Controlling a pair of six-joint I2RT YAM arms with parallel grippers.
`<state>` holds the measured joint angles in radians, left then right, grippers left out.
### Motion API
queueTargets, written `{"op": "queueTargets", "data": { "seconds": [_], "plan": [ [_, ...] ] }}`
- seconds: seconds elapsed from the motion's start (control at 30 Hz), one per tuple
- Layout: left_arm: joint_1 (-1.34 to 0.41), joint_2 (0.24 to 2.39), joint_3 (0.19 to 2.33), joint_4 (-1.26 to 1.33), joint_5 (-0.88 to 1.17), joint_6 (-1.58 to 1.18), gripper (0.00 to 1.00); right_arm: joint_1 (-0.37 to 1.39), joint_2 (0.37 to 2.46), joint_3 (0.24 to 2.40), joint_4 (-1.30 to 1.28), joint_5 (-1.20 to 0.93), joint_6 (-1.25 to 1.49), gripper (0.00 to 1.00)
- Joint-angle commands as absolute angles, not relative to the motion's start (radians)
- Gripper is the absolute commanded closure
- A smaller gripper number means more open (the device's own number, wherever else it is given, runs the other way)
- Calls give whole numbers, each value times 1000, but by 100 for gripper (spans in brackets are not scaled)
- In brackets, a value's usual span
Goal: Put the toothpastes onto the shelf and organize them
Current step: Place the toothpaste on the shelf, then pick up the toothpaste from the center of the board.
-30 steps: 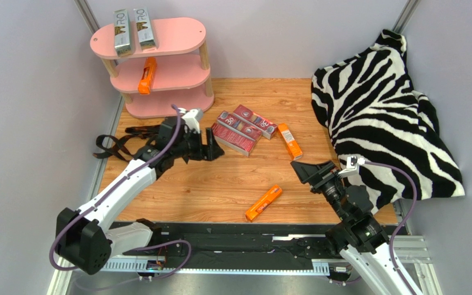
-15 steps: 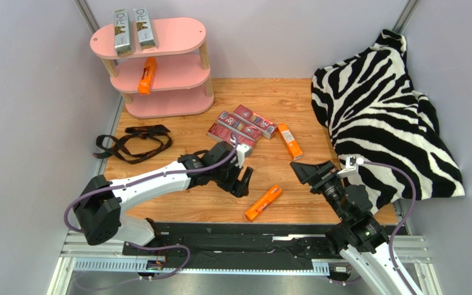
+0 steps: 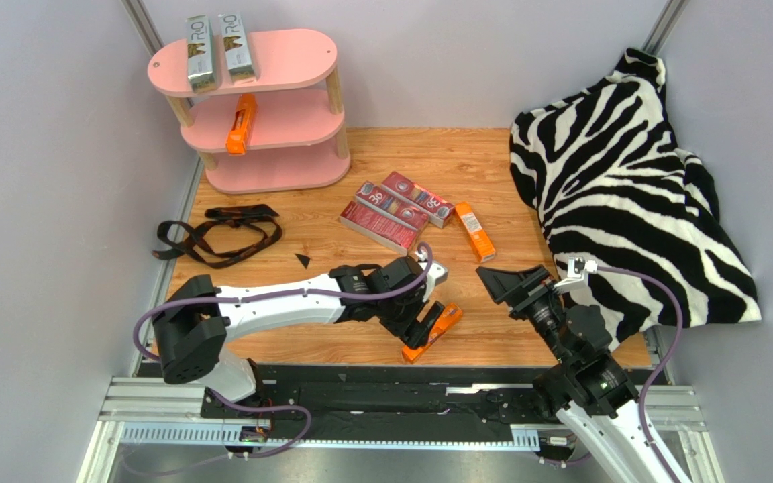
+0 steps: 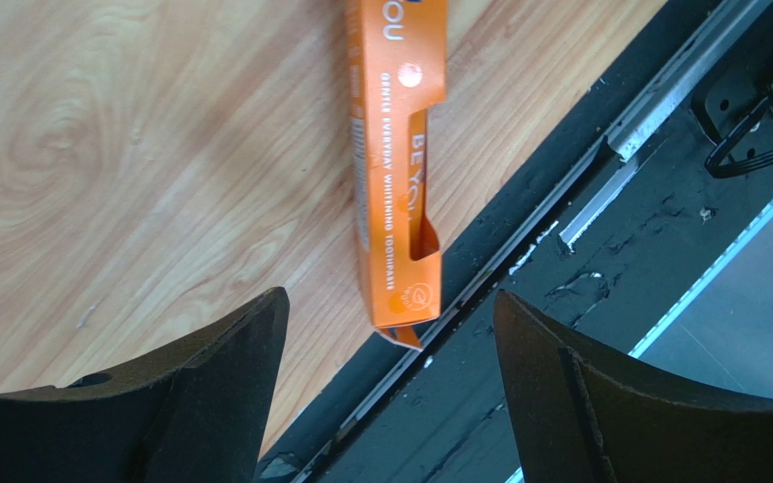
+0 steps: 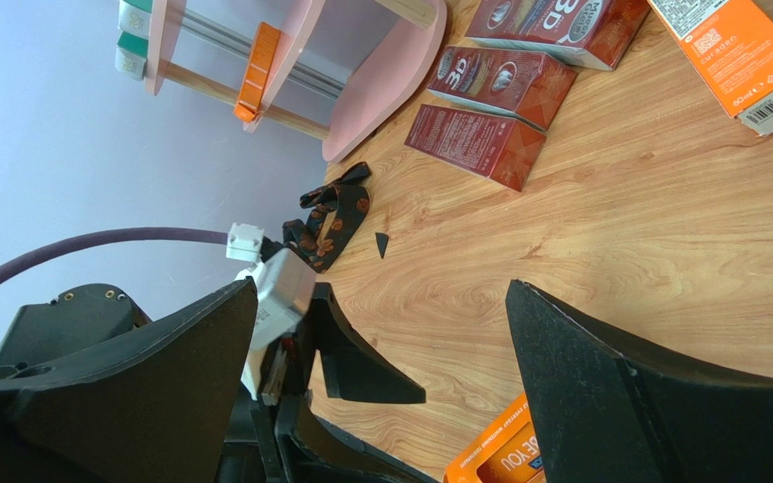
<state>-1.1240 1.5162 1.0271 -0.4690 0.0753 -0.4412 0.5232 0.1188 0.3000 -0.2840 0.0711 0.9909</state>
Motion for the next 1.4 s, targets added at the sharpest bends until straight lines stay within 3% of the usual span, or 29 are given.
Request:
{"op": "queueTargets", "data": {
  "seconds": [0.0, 0.4, 0.53, 0.87, 1.1, 1.37],
  "plan": [
    [-1166, 1563, 1077, -471, 65, -460, 16, 526, 75, 316, -311, 98, 996, 0],
    [-1219, 1654, 1103, -476, 46, -500, 20, 529, 55, 321, -339, 107, 994, 0],
    [-1226, 1687, 1109, -471, 40, -517, 30, 528, 52, 313, -336, 110, 997, 0],
    [-1256, 1763, 1088, -486, -47, -568, 35, 528, 28, 325, -368, 126, 989, 0],
    [-1261, 1758, 1088, -485, -89, -578, 53, 528, 32, 337, -383, 138, 974, 0],
    [-1261, 1724, 1092, -506, -129, -581, 58, 528, 40, 347, -380, 149, 962, 0]
  ]
}}
